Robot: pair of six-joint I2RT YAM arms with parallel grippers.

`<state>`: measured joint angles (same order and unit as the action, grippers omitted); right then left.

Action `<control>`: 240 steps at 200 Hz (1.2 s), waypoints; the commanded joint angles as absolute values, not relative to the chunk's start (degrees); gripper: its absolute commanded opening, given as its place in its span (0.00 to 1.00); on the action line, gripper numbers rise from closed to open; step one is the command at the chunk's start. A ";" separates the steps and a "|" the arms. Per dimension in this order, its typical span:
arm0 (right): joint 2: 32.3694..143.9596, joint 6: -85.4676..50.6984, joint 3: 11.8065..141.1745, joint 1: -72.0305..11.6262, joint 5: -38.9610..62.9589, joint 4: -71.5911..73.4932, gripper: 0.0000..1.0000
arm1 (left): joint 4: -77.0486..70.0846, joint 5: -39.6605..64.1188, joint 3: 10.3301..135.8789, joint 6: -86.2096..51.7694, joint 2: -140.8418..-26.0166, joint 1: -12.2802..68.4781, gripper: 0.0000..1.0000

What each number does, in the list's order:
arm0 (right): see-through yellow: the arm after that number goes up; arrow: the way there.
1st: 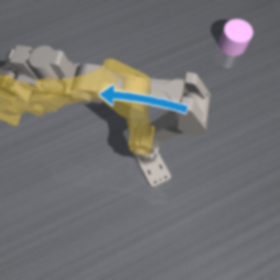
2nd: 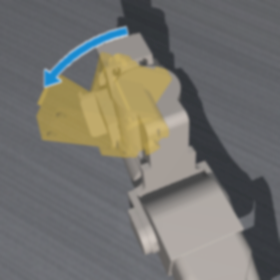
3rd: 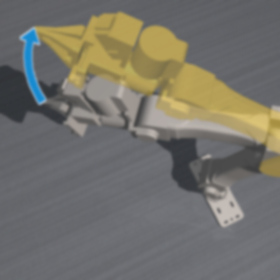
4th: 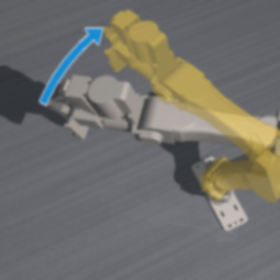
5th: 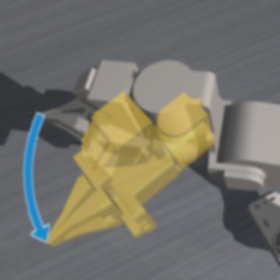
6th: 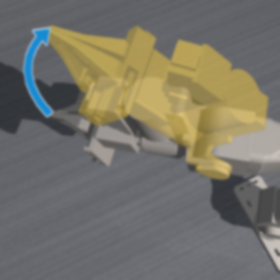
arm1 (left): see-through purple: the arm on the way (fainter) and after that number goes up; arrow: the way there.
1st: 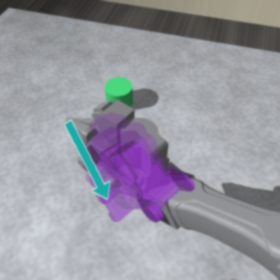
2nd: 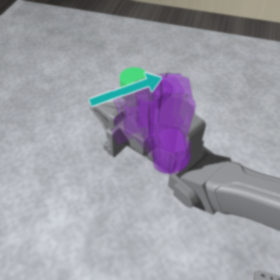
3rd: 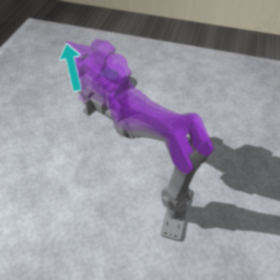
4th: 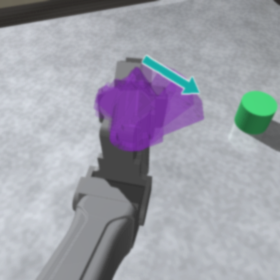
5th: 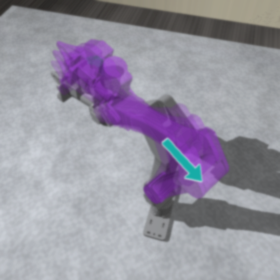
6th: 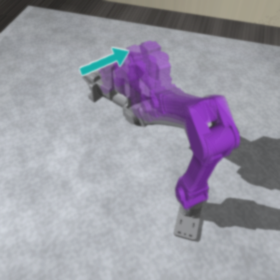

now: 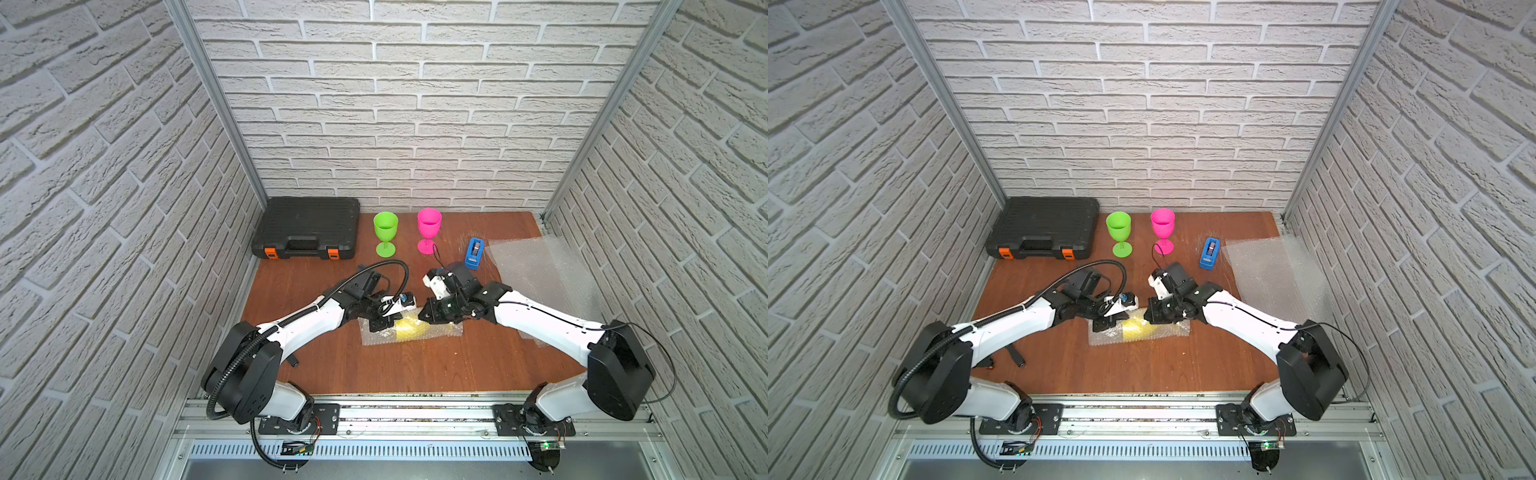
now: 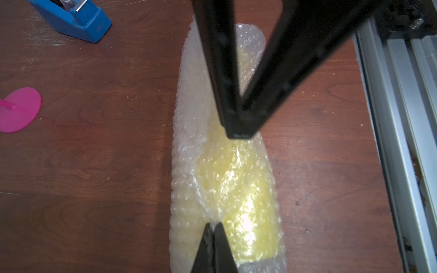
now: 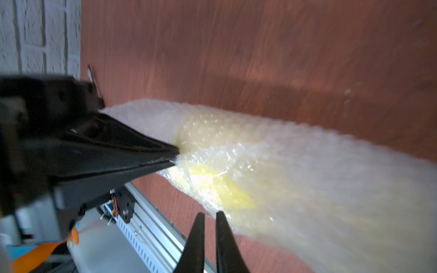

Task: Wrap wine glasses in bubble wrap
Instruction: Stick the tape on the bubble wrap.

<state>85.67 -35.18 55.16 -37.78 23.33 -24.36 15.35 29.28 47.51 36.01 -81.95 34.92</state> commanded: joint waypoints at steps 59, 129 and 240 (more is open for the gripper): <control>85.35 -33.08 52.62 -39.29 16.03 -29.08 0.06 | 16.04 29.17 47.10 36.76 -81.73 34.76 0.00; 77.15 -9.37 60.06 -38.87 11.03 -39.55 0.25 | 15.21 30.23 46.95 36.56 -81.58 34.82 0.00; 94.80 46.36 74.42 -38.86 10.70 -49.23 0.64 | 15.12 31.73 46.32 36.54 -79.63 34.98 0.00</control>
